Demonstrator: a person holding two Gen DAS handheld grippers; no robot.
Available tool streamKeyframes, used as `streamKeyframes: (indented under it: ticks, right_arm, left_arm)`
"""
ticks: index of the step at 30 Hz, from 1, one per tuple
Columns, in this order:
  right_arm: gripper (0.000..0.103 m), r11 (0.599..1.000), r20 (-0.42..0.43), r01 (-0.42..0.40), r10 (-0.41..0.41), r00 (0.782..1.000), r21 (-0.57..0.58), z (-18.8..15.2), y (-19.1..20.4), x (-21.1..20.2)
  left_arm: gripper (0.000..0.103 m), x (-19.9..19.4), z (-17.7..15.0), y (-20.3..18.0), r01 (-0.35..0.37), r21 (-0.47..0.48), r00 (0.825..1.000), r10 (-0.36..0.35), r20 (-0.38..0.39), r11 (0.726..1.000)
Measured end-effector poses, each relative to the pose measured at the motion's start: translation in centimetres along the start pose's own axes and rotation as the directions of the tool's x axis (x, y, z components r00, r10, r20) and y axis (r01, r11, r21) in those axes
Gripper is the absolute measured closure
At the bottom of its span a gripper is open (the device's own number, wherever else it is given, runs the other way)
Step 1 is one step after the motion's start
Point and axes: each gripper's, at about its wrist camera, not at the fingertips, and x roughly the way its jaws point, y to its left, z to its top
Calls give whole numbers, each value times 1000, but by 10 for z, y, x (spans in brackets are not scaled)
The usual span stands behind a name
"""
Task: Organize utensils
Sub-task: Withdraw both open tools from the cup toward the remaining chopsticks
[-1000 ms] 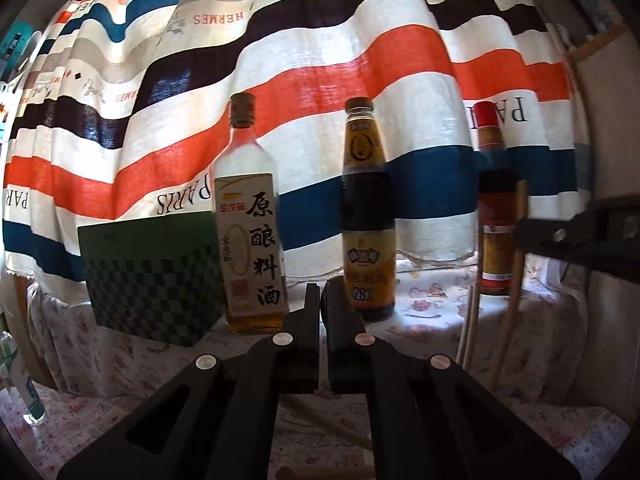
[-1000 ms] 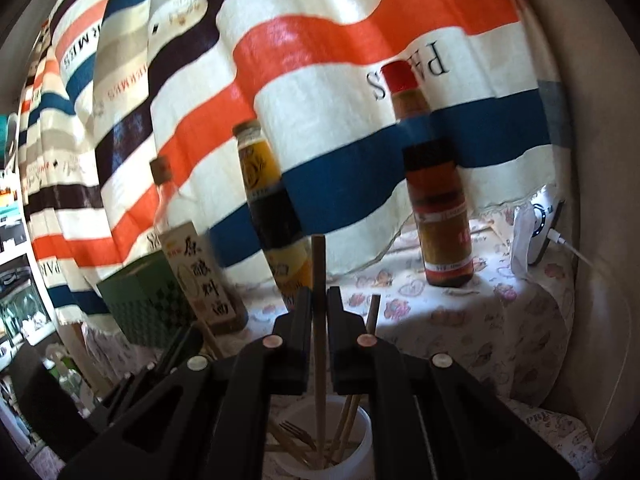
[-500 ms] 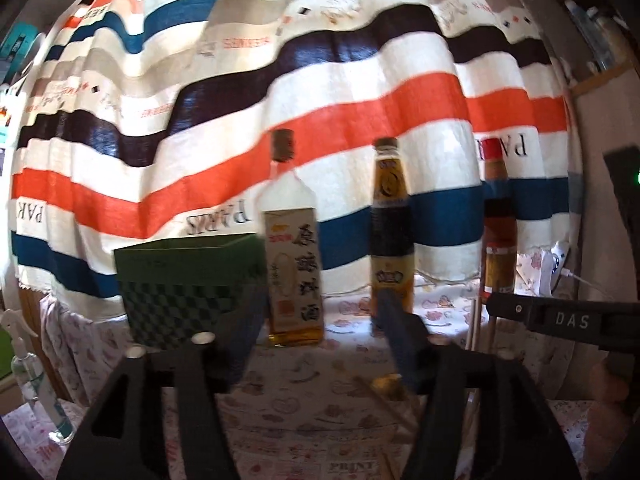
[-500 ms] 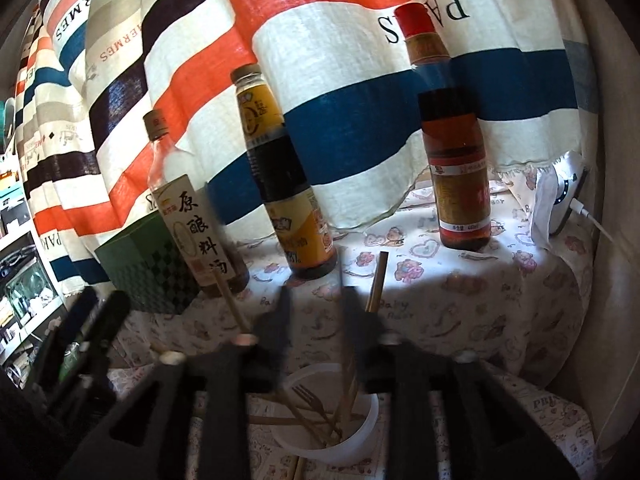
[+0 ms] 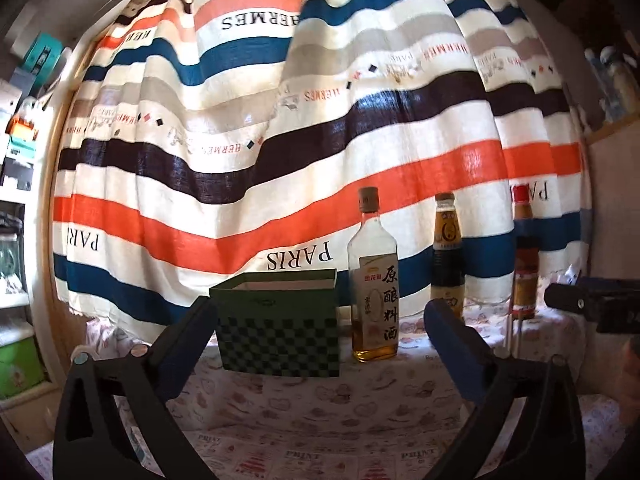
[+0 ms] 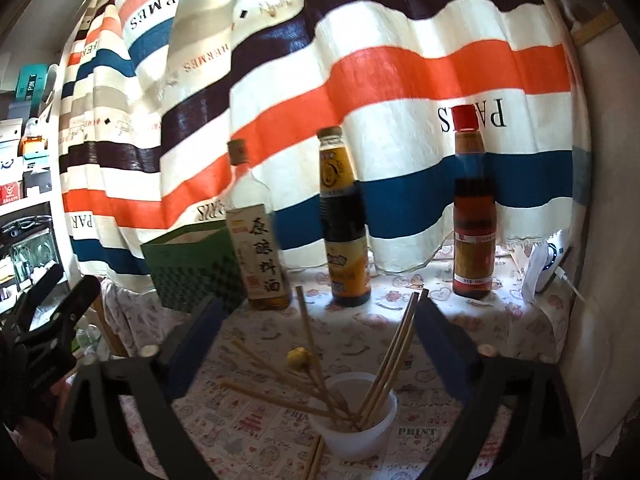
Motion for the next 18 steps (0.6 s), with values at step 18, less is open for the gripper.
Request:
streamKeyframes:
  ticks: [18]
  right_arm:
    - [0,992,-191,46,-22,981,121,-91,-18,7]
  left_arm:
    - [0,30,-108,18,35,-161,942,-86,-325,986]
